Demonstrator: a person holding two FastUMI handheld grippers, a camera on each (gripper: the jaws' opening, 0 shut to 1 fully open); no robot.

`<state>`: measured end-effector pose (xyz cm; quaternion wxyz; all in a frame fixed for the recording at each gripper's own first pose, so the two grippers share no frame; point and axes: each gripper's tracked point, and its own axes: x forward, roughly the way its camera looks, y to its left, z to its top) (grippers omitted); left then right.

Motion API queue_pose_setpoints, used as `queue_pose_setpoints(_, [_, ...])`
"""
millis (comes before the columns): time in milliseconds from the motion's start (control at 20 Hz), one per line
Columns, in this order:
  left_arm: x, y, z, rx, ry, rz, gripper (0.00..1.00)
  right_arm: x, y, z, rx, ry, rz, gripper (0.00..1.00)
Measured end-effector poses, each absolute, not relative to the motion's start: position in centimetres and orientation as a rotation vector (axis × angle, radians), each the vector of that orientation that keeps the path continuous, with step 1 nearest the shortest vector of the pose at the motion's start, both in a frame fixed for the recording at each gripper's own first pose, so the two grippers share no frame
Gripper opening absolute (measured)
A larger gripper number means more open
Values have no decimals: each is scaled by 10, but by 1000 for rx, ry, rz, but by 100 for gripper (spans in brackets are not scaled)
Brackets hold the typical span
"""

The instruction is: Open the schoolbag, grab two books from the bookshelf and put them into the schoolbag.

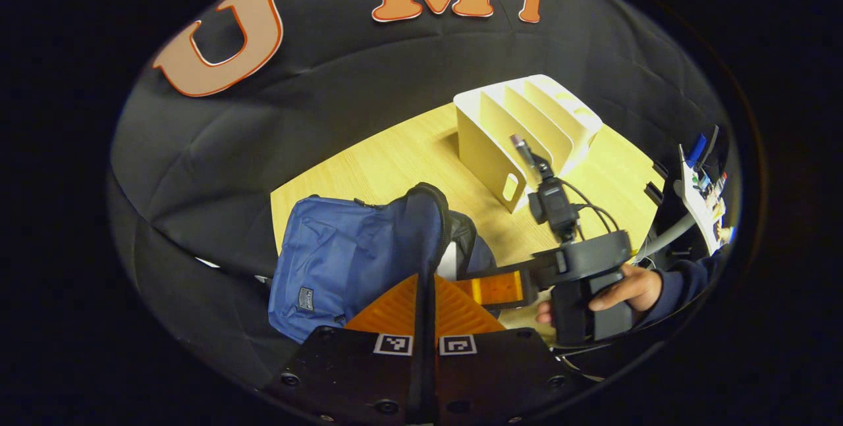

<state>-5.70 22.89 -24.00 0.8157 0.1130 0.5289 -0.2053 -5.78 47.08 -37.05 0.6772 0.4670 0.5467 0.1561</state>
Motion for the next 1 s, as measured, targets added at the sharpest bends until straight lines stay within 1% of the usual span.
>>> queue_pose_setpoints(300, [-63, 217, -249, 208, 1139, -443, 1, -49, 402, -332, 937, 1110, 286, 95])
queue_pose_setpoints(400, [-62, 210, -251, 202, 1136, -445, 2, -45, 376, -321, 886, 1062, 263, 95])
queue_pose_setpoints(500, [-66, 203, -256, 187, 1139, -448, 5, -45, 349, -310, 840, 1026, 235, 95])
queue_pose_setpoints(550, [-66, 199, -258, 178, 1138, -444, 14, -45, 337, -302, 829, 1006, 222, 94])
queue_pose_setpoints(600, [-68, 193, -259, 162, 1138, -444, 2, -45, 324, -297, 814, 986, 204, 94])
queue_pose_setpoints(650, [-71, 187, -261, 144, 1136, -446, 10, -44, 310, -292, 796, 963, 185, 95])
queue_pose_setpoints(800, [-79, 169, -270, 112, 1146, -464, 16, -39, 270, -281, 728, 903, 118, 96])
queue_pose_setpoints(900, [-80, 160, -271, 102, 1131, -459, 20, -34, 247, -267, 669, 832, 91, 96])
queue_pose_setpoints(950, [-78, 157, -268, 94, 1114, -459, 24, -33, 234, -260, 629, 802, 76, 95])
queue_pose_setpoints(1000, [-76, 152, -266, 83, 1101, -462, 34, -26, 220, -251, 588, 768, 57, 95])
